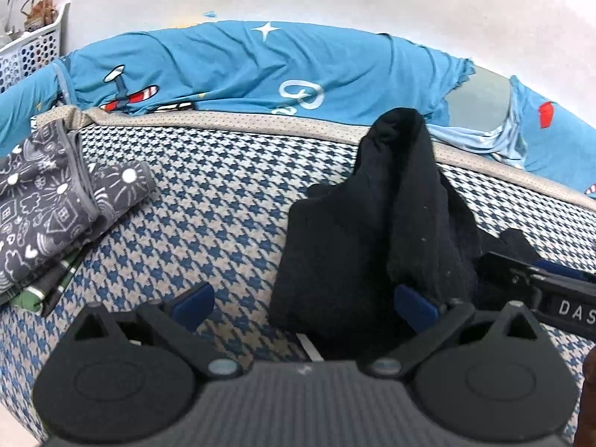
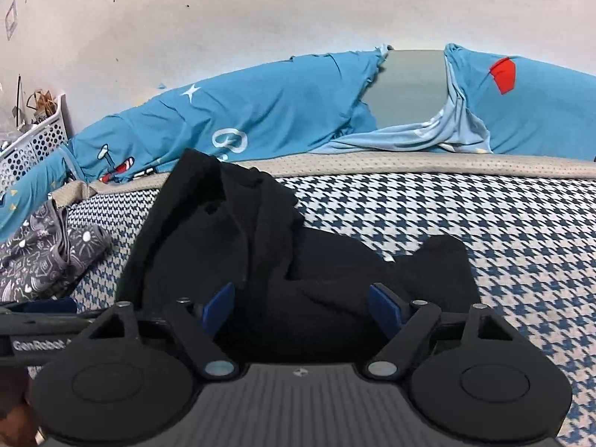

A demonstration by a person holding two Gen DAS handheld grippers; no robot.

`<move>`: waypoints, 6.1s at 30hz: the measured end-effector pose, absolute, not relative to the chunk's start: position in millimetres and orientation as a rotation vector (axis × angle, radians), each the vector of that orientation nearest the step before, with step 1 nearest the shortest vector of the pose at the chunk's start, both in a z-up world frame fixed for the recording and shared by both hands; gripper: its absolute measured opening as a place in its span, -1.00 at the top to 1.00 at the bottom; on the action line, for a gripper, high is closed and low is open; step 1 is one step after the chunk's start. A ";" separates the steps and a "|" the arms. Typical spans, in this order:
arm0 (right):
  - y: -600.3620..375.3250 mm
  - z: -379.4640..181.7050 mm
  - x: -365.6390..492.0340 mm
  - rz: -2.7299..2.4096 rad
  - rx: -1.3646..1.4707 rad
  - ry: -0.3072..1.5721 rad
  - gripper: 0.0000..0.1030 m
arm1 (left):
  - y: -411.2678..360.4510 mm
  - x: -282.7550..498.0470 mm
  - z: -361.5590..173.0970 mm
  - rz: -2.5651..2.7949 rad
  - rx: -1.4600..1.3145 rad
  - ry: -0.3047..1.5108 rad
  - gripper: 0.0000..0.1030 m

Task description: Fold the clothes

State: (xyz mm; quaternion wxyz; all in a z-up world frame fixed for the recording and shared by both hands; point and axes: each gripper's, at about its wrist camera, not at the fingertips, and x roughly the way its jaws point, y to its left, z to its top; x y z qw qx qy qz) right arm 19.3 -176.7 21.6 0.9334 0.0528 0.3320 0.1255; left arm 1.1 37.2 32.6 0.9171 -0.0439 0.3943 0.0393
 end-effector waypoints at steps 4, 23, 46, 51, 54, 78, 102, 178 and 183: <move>-167.7 18.2 21.9 0.275 0.142 0.680 -0.50 | 40.8 2.9 32.5 0.115 -0.091 0.812 -1.00; -130.8 -2.6 25.7 0.304 0.176 0.711 -0.32 | 63.8 3.1 31.4 0.295 -0.056 0.804 -1.00; -120.1 -0.5 2.6 0.436 0.046 0.675 0.83 | 71.7 -3.3 37.7 0.298 -0.078 0.761 -1.00; -123.2 8.5 -4.7 0.459 0.035 0.647 0.84 | 77.9 -3.4 37.8 0.305 -0.093 0.762 -0.99; -123.9 12.6 -11.0 0.477 0.023 0.634 0.85 | 80.3 -4.2 39.8 0.303 -0.103 0.750 -0.99; -125.8 -14.5 -70.4 0.698 -0.281 0.708 0.85 | 59.2 -21.6 56.7 0.076 -0.150 0.629 -1.00; -166.9 20.8 -68.4 0.710 -0.167 0.651 0.37 | 61.2 0.5 3.3 0.163 -0.082 0.907 -0.99; -291.4 15.5 -68.8 0.171 -0.058 0.713 0.68 | 6.8 -14.8 22.0 -0.114 -0.121 0.744 -1.00; -305.7 37.6 -72.7 0.211 0.061 0.632 0.59 | -0.6 -18.8 17.8 -0.122 -0.112 0.756 -1.00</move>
